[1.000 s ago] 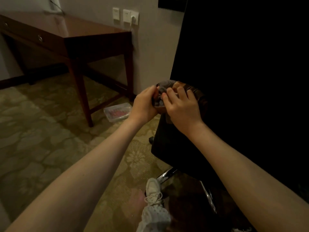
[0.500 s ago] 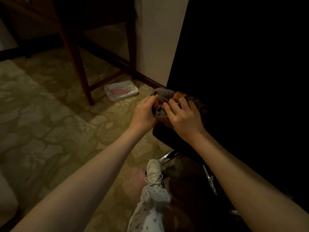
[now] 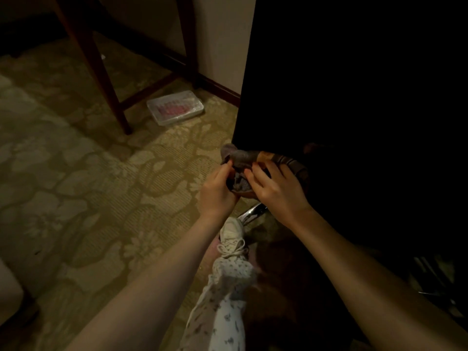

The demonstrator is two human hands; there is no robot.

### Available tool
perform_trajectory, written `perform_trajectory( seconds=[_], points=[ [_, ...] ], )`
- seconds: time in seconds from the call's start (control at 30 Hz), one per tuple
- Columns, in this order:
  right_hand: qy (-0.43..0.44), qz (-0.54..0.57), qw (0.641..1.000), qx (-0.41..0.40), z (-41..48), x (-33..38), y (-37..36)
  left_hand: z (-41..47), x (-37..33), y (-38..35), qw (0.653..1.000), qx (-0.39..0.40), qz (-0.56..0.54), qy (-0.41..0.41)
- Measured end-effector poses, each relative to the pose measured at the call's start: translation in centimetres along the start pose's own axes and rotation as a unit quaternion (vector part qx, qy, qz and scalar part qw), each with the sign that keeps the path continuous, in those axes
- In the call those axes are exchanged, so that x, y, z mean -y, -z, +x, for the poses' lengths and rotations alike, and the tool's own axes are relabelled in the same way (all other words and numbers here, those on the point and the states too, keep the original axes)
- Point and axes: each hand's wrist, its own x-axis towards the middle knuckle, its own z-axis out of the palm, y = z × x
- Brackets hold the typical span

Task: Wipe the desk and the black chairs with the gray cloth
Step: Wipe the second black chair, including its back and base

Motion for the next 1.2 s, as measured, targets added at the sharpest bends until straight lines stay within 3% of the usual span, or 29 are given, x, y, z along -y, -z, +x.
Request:
perform_trajectory(
  seconds=[0.1,0.2,0.27,0.4,0.67,0.83,1.1,1.2],
  points=[
    [-0.014,0.007,0.998,0.063,-3.0,1.3,-1.1,-1.7,1.2,-1.4,0.992,0.121,0.018,-0.008],
    [-0.045,0.034,0.988,0.141,-6.5,1.9,-0.7,-2.3,0.7,-2.2,0.948,0.295,0.105,-0.060],
    [-0.063,0.045,0.983,0.169,-7.8,1.3,0.1,-2.3,-0.6,-2.4,0.932,0.332,0.126,-0.074],
    [-0.073,0.044,0.984,0.158,-7.9,-0.4,2.4,-1.8,-3.4,-1.2,0.934,0.326,0.108,-0.102],
    [-0.070,0.036,0.992,0.103,-5.4,-1.9,9.3,-2.2,-7.5,4.2,0.941,0.241,0.096,-0.216],
    [-0.057,-0.026,0.997,0.050,-3.5,-3.6,13.1,-1.3,-10.9,7.9,0.945,0.160,0.086,-0.271],
    [-0.028,-0.119,0.976,-0.179,3.0,-9.6,16.9,3.6,-15.5,12.2,0.918,-0.076,-0.005,-0.388],
    [-0.031,-0.147,0.968,-0.203,5.1,-11.4,16.3,5.6,-16.1,12.6,0.911,-0.118,0.000,-0.396]
  ],
)
